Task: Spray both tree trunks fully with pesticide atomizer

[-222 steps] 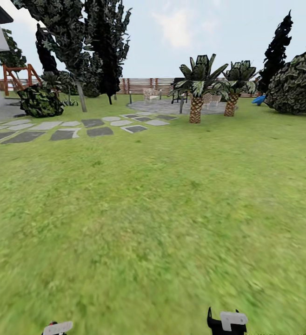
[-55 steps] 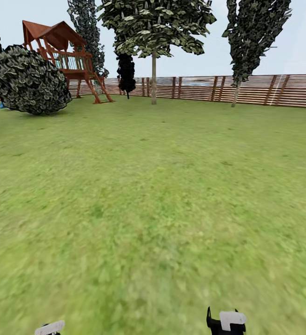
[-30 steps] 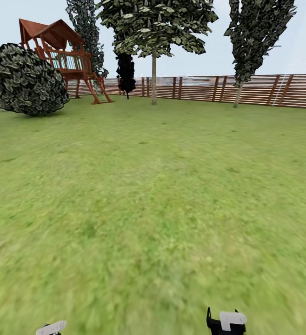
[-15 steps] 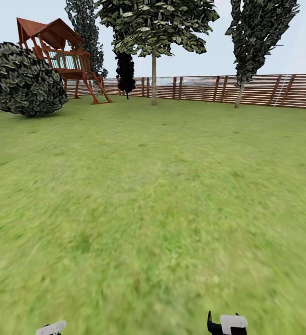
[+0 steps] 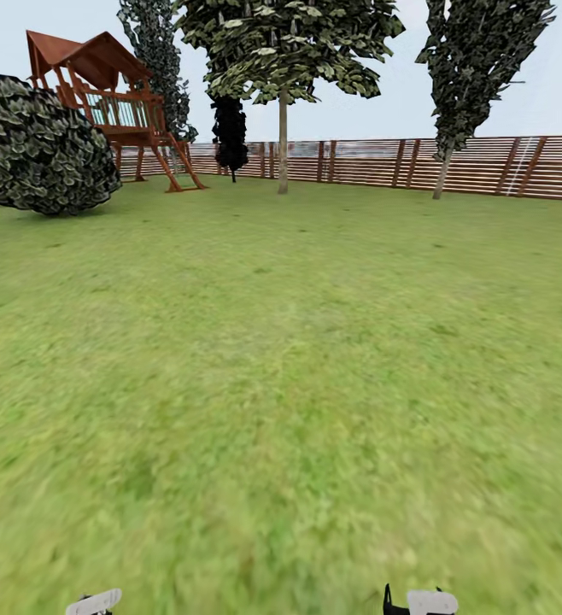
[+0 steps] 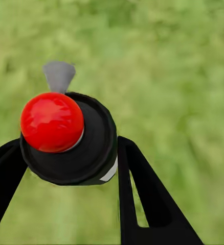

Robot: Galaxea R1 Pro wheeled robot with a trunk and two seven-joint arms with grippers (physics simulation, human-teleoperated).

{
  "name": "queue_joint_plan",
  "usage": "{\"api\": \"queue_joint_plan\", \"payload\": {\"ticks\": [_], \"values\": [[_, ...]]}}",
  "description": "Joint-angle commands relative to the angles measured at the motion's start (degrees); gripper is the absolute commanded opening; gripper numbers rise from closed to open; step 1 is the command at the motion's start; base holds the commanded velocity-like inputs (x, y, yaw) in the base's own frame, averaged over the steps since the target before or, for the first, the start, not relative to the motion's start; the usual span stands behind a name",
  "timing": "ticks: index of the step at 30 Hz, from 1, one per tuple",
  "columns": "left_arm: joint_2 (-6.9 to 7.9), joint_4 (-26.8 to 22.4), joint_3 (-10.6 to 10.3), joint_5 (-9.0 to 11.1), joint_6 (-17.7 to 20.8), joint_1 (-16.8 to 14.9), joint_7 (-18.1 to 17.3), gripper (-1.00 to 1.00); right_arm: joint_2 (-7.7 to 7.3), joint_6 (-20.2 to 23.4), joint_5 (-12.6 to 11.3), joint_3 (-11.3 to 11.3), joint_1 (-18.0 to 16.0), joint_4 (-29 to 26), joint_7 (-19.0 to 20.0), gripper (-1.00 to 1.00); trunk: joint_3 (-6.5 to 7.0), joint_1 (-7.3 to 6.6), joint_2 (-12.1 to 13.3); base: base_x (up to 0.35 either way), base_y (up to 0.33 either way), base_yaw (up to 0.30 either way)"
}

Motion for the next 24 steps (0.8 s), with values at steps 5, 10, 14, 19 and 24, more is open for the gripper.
{"api": "queue_joint_plan", "payload": {"ticks": [5, 10, 14, 19, 24], "values": [[-0.01, 0.1, 0.3, -0.3, -0.2, 0.0, -0.1, -1.00, 0.01, 0.1, 0.4, 0.2, 0.0, 0.1, -0.6, 1.00, -0.05, 0.02, 0.0, 0.339, 0.000, 0.000], [-0.01, 0.1, 0.3, -0.2, -0.2, 0.0, -0.1, -1.00, 0.01, 0.1, 0.4, 0.2, 0.0, 0.1, -0.6, 1.00, -0.05, 0.02, 0.0, 0.339, 0.000, 0.000], [-0.01, 0.1, 0.3, -0.2, -0.2, 0.0, -0.1, -1.00, 0.01, 0.1, 0.4, 0.2, 0.0, 0.1, -0.6, 1.00, -0.05, 0.02, 0.0, 0.339, 0.000, 0.000], [-0.01, 0.1, 0.3, -0.2, -0.2, 0.0, -0.1, -1.00, 0.01, 0.1, 0.4, 0.2, 0.0, 0.1, -0.6, 1.00, -0.05, 0.02, 0.0, 0.339, 0.000, 0.000], [-0.01, 0.1, 0.3, -0.3, -0.2, 0.0, -0.1, -1.00, 0.01, 0.1, 0.4, 0.2, 0.0, 0.1, -0.6, 1.00, -0.05, 0.02, 0.0, 0.339, 0.000, 0.000]]}}
